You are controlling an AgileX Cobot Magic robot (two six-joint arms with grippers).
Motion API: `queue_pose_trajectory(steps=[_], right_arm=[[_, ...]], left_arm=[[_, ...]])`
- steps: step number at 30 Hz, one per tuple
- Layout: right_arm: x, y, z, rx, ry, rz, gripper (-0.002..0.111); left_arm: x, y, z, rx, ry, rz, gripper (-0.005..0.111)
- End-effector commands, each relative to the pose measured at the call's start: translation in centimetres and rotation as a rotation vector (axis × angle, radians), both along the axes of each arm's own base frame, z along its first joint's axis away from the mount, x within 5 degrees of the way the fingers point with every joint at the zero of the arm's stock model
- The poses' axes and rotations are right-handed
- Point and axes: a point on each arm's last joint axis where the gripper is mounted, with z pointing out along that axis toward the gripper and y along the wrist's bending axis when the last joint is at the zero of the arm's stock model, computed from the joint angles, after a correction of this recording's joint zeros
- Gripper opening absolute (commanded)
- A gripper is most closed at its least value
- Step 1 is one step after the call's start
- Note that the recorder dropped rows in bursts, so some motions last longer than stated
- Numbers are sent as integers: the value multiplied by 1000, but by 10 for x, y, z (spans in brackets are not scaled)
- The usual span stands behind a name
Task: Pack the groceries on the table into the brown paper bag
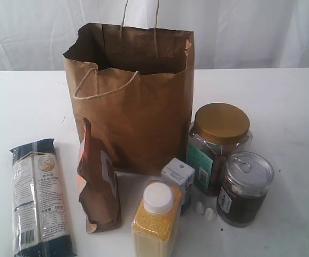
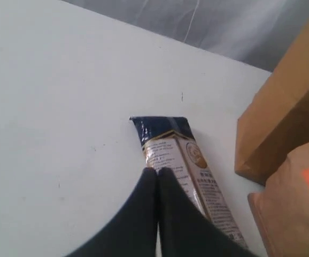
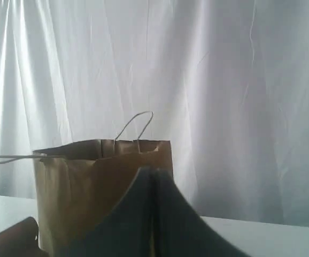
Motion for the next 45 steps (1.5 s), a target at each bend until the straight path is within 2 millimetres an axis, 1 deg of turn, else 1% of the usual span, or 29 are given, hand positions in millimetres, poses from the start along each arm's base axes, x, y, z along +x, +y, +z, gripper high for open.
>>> queue_pose_trajectory(steps=[1, 4, 5, 6, 9, 11, 13, 14, 16, 18, 20, 22, 26, 29, 32, 33, 34, 35, 36, 37, 39, 42, 43, 45], right_arm=[[0, -1, 0, 57, 17, 16, 0], [1, -1, -3, 85, 73, 24, 0], [3, -1, -9, 109, 162, 27, 1], [4, -1, -12, 108, 197, 26, 3], [3, -1, -11, 81, 265, 18, 18], [2, -2, -6, 69, 294, 14, 34], [0, -3, 0, 57, 323, 10, 52], [-1, -3, 5, 53, 336, 9, 58], [-3, -4, 14, 43, 361, 6, 63], [-2, -4, 27, 17, 375, -2, 64], [2, -2, 42, -31, 387, -14, 66], [8, 0, 58, -91, 430, -28, 72], [34, 10, 79, -245, 623, -48, 81], [59, 21, 95, -392, 690, -48, 82], [86, 33, 111, -489, 747, -40, 82], [107, 42, 113, -553, 821, -32, 82], [117, 47, 113, -574, 863, -29, 82], [134, 54, 113, -618, 928, -22, 82], [143, 58, 113, -649, 958, -15, 82], [155, 65, 113, -694, 998, 10, 82], [169, 77, 119, -702, 1021, 75, 82], [182, 85, 127, -699, 1050, 105, 82], [188, 88, 126, -723, 1077, 115, 82], [200, 94, 118, -775, 1152, 141, 82]], left_arm=[[0, -1, -7, 2, 34, -11, 0], [0, -1, -9, -20, 37, -3, 0], [0, -1, -9, -48, 38, 6, 0], [0, -1, -9, -52, 38, 7, 0], [0, -1, -9, -50, 38, 7, 0], [0, -1, -9, -50, 38, 7, 0], [0, -1, -9, -48, 38, 6, 0], [0, -1, -9, -45, 38, 5, 0], [0, -1, -9, -43, 38, 5, 0], [0, -1, -9, -41, 38, 4, 0], [0, -1, -9, -41, 38, 4, 0], [0, -1, -9, -41, 38, 4, 0], [0, -1, -9, -41, 38, 4, 0], [0, -1, -9, -41, 38, 4, 0], [0, -1, -9, -41, 38, 4, 0], [0, -1, -9, -41, 38, 4, 0], [0, -1, -9, -41, 38, 4, 0], [0, -1, -9, -41, 38, 4, 0], [0, -1, -9, -41, 38, 4, 0], [0, -1, -9, -41, 38, 4, 0], [0, -1, -9, -41, 38, 4, 0], [0, -1, -9, -41, 38, 4, 0], [0, -1, -9, -41, 38, 4, 0], [0, -1, -9, -41, 38, 4, 0]])
